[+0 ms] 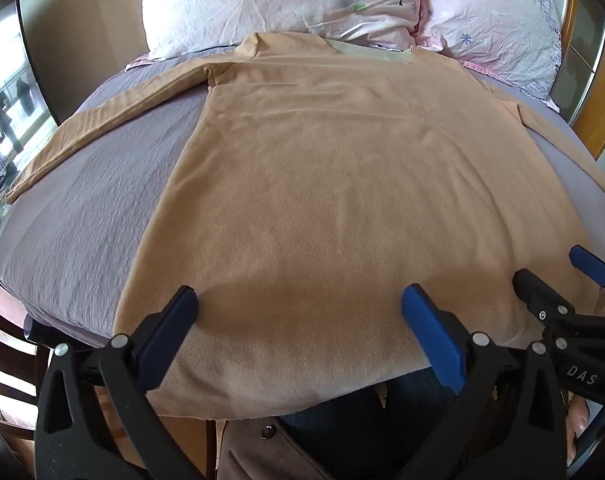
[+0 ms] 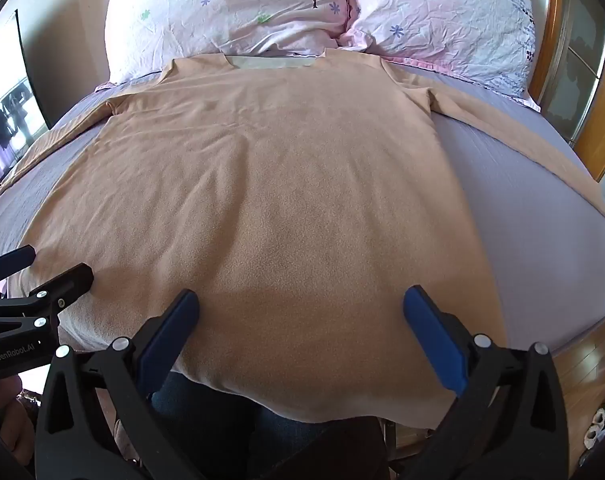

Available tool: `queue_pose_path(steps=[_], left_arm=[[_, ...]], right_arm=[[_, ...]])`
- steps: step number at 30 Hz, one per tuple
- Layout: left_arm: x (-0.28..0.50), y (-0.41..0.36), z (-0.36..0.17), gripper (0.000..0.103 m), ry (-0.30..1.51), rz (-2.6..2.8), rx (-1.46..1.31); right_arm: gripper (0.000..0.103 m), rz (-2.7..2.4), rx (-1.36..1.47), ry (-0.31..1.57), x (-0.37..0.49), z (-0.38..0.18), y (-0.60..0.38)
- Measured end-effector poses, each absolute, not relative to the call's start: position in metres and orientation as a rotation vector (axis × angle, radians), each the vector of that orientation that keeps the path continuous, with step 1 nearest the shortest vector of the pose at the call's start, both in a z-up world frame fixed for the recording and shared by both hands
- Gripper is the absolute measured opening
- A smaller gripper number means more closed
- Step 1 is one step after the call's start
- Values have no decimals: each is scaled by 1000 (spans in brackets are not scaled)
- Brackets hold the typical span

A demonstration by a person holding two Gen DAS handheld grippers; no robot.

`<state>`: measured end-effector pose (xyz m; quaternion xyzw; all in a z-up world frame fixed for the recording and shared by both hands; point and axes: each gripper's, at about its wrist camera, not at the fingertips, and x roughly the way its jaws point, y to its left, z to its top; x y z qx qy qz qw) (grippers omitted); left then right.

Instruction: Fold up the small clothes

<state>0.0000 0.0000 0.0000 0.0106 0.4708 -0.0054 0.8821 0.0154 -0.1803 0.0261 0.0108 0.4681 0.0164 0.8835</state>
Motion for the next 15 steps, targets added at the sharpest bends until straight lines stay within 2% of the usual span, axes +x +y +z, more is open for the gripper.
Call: queue_pose_path(steps=[15], left_arm=[[0,0,0,101,979,-11,21]], right_arm=[[102,35,22,975,15,26,-180]])
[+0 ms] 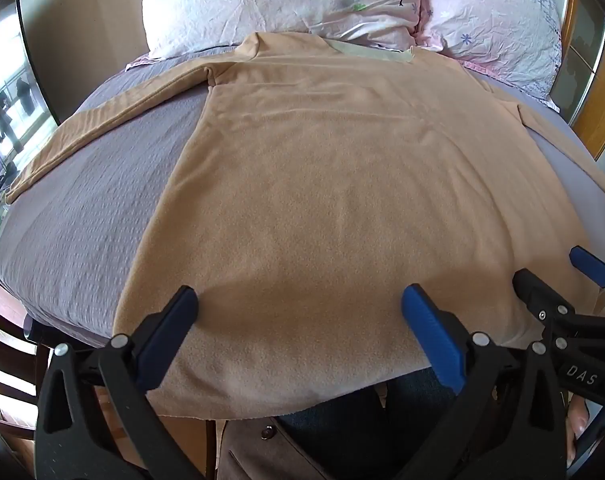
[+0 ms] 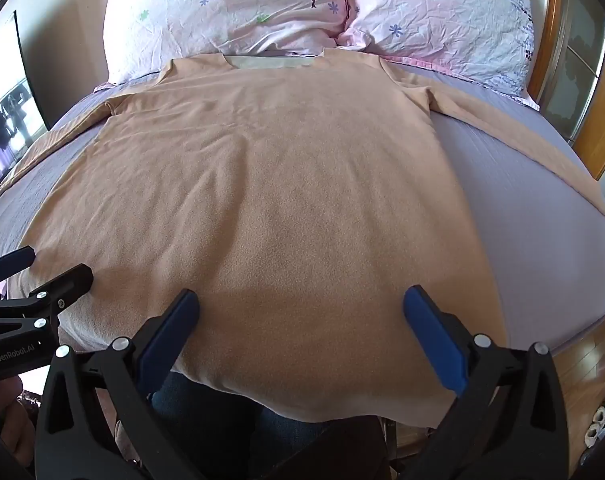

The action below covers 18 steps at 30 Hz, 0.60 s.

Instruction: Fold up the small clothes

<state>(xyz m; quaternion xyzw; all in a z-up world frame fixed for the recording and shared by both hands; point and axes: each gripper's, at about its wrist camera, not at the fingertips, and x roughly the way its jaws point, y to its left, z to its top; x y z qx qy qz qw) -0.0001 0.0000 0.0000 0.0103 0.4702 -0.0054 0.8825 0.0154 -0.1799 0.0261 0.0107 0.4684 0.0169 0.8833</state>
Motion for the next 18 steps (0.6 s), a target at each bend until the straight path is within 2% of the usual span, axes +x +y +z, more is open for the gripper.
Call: queue_pose_path(steps=[18], left_arm=[[0,0,0,101,982,-12,21]], right_arm=[[102,34,23,977,15,25,-180]])
